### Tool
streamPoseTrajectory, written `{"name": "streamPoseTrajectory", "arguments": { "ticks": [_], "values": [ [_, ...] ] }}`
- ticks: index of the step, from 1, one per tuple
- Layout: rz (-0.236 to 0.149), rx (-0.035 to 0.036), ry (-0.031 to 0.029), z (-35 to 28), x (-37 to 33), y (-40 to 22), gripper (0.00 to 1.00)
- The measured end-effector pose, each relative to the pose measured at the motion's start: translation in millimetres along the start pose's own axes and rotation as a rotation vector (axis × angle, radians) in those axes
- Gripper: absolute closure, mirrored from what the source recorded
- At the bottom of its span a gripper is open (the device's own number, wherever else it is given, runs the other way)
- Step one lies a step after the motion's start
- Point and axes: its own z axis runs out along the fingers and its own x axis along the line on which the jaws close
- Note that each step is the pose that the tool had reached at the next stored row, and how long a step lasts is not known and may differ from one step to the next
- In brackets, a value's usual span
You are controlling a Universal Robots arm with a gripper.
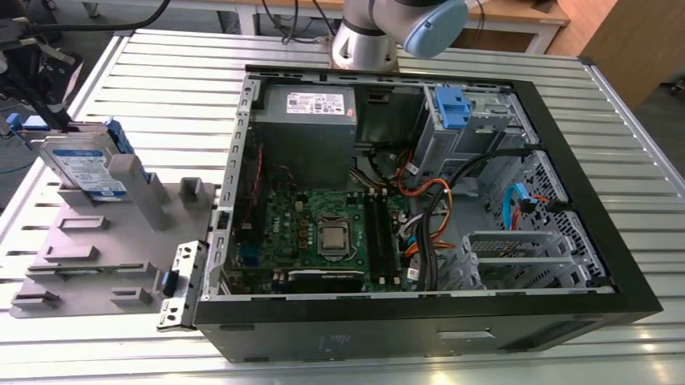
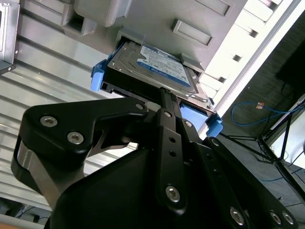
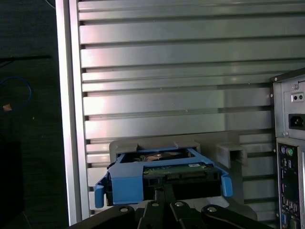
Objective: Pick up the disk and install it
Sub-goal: 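Pick up the disk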
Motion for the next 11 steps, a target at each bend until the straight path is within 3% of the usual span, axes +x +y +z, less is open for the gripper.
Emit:
{"name": "streamPoseTrajectory", "arguments": {
  "ticks": [11],
  "values": [
    [0.000, 0.0001, 0.0001, -3.7, -0.1, 0.0, 0.89]
  ]
}}
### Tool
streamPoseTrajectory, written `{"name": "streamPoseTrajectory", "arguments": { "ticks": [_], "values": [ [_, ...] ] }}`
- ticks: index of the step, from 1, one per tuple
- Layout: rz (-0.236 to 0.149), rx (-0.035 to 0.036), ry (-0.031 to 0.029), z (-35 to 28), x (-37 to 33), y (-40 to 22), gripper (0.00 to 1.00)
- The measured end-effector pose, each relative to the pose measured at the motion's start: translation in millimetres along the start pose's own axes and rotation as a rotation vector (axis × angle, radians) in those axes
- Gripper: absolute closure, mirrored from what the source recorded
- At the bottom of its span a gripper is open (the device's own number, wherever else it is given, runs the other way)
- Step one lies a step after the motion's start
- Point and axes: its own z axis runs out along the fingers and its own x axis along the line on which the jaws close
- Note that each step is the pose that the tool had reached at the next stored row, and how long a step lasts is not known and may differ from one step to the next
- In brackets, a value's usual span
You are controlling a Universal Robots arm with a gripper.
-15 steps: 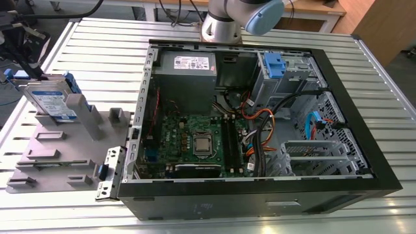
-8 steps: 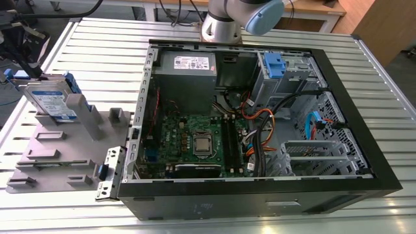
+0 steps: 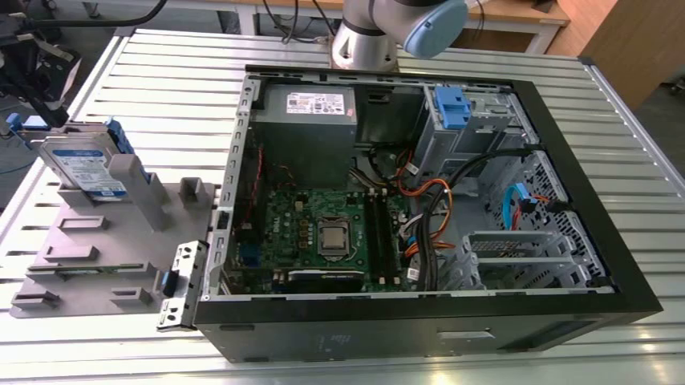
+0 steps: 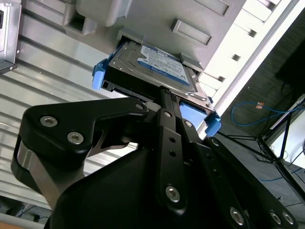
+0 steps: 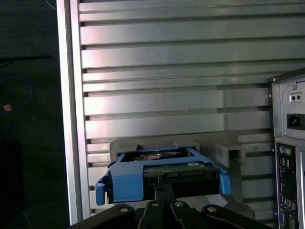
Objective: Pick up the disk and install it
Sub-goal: 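Pick up the disk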
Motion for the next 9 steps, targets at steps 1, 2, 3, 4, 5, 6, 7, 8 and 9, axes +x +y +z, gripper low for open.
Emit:
{"name": "streamPoseTrajectory", "arguments": {
  "ticks": [1, 2, 3, 4, 5, 6, 7, 8, 9],
  "values": [
    [0.000, 0.0000, -0.0001, 0.0, 0.0, 0.0, 0.89],
    [0.000, -0.0001, -0.0001, 0.0, 0.0, 0.0, 0.89],
    [0.000, 0.0001, 0.0002, -0.4, 0.0, 0.0, 0.89],
    [0.000, 0.0003, 0.0004, -1.3, 0.0, 0.0, 0.89],
    [0.000, 0.0002, 0.0003, -2.2, -0.1, 0.0, 0.89],
    [0.000, 0.0000, 0.0000, -3.0, -0.1, 0.0, 0.89],
    [0.000, 0.0000, 0.0000, -3.9, -0.1, 0.0, 0.89],
    [0.000, 0.0000, 0.0000, -4.6, -0.1, 0.0, 0.89],
    [0.000, 0.0000, 0.0000, -5.7, -0.1, 0.0, 0.89]
  ]
}}
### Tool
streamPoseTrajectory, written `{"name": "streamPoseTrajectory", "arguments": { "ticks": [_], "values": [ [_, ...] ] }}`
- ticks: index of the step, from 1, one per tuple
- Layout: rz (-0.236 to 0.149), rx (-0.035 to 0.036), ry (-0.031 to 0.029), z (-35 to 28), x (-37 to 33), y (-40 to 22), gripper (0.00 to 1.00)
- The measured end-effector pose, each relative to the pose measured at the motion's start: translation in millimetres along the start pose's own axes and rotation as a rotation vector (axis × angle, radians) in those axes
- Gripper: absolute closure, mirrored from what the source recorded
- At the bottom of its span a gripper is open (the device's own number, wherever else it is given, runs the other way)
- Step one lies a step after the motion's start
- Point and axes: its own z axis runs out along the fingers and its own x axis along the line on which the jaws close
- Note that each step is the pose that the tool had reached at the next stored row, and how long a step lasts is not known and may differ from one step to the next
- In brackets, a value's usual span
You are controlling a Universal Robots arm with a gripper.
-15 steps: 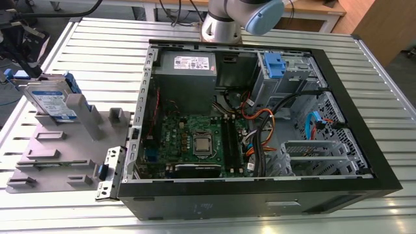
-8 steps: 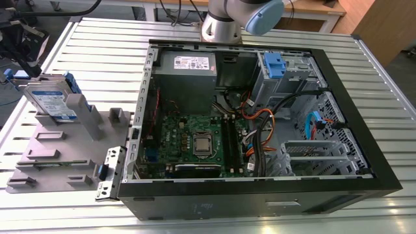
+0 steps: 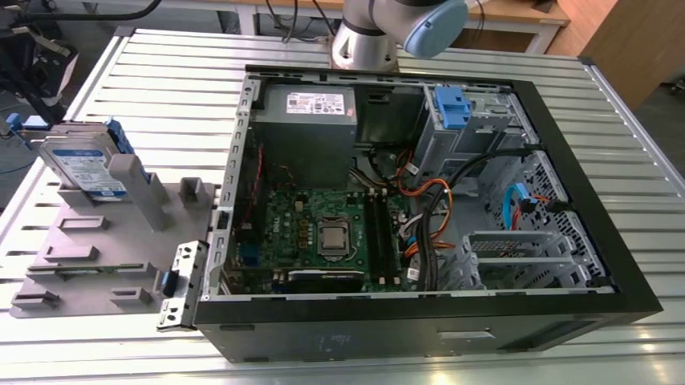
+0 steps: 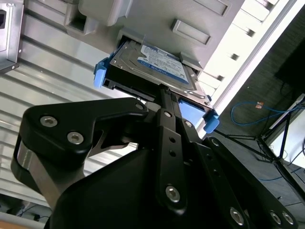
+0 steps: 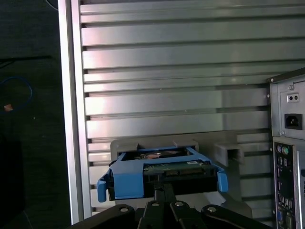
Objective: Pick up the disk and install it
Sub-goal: 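Pick up the disk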
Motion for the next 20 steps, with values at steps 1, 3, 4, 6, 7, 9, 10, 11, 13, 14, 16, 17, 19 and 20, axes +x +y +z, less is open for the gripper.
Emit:
{"name": "streamPoseTrajectory", "arguments": {
  "ticks": [1, 3, 4, 6, 7, 9, 10, 11, 13, 14, 16, 17, 19, 20],
  "values": [
    [0.000, 0.0000, 0.0000, -1.0, 0.0, 0.0, 0.89],
    [0.000, -0.0002, -0.0003, -1.8, 0.0, 0.0, 0.89],
    [0.000, -0.0002, -0.0003, -1.7, 0.0, 0.0, 0.89],
    [0.000, -0.0001, -0.0002, -1.8, 0.0, 0.0, 0.89],
    [0.000, 0.0000, -0.0001, -2.0, -0.1, 0.0, 0.89],
    [-0.001, 0.0000, -0.0001, -2.0, -0.1, 0.0, 0.89],
    [-0.005, -0.0001, 0.0000, -2.0, -0.1, 0.0, 0.89],
    [-0.013, -0.0003, 0.0000, -2.0, -0.1, 0.0, 0.89],
    [-0.039, -0.0009, 0.0001, -2.0, 0.0, 0.0, 0.89],
    [-0.052, -0.0012, 0.0001, -2.0, 0.0, 0.0, 0.89],
    [-0.082, -0.0020, 0.0001, -2.0, 0.0, 0.0, 0.89],
    [-0.099, -0.0025, 0.0001, -1.9, 0.0, 0.0, 0.89],
    [-0.132, -0.0033, 0.0001, -1.8, 0.0, 0.0, 0.89],
    [-0.149, -0.0037, 0.0002, -1.7, 0.0, 0.0, 0.89]
  ]
}}
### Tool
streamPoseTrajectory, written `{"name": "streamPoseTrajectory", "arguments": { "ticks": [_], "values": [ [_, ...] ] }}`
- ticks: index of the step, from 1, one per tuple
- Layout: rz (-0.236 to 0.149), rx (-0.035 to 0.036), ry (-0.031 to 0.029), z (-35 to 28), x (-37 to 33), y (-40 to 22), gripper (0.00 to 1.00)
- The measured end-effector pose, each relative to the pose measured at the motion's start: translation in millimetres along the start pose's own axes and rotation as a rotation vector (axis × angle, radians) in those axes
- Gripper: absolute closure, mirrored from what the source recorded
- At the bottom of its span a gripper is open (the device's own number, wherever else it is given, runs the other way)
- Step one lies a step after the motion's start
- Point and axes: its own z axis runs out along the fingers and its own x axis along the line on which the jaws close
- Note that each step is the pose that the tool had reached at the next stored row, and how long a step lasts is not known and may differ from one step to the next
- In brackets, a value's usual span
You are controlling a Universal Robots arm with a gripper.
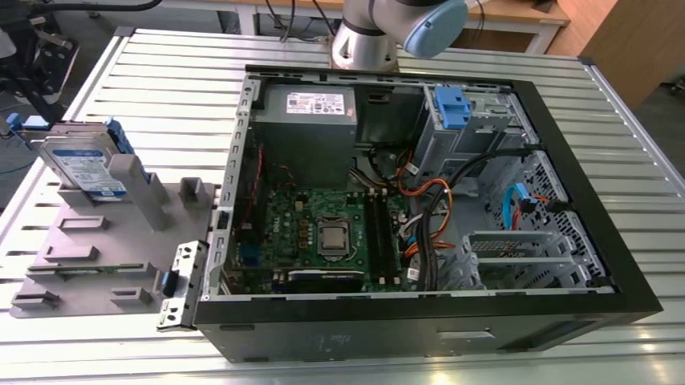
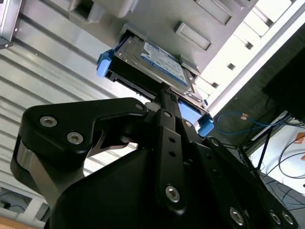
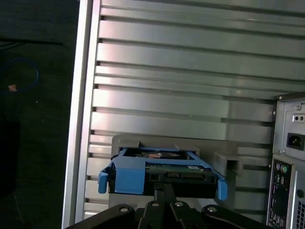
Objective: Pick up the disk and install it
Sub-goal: 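Pick up the disk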
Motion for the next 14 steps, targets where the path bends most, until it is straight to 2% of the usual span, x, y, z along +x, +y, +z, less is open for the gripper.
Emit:
{"name": "streamPoseTrajectory", "arguments": {
  "ticks": [14],
  "values": [
    [-0.254, -0.0065, 0.0001, 0.8, 0.0, 0.0, 0.89]
  ]
}}
